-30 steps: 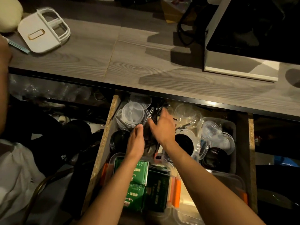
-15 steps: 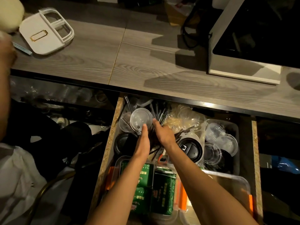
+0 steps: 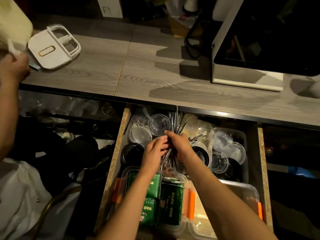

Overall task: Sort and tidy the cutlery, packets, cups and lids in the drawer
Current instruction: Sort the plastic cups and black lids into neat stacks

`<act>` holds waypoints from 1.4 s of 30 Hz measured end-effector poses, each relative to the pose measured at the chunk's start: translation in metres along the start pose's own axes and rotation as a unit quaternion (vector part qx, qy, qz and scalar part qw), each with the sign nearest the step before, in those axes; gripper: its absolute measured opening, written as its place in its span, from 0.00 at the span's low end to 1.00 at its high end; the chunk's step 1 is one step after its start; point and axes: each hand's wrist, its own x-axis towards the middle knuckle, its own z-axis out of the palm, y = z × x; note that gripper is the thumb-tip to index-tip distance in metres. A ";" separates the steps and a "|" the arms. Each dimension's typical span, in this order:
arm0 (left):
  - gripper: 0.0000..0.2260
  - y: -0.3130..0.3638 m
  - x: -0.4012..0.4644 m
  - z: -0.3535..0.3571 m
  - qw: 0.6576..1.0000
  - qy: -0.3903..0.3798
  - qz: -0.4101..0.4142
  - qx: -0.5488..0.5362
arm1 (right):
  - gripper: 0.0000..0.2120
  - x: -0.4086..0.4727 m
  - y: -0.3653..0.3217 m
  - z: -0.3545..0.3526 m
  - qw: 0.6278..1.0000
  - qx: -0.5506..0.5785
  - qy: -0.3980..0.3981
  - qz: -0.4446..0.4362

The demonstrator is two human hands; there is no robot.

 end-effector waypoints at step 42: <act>0.15 0.094 -0.111 0.041 0.990 -0.105 -0.091 -0.024 | 0.05 -0.187 -0.038 -0.075 0.950 -0.100 -0.286 -0.077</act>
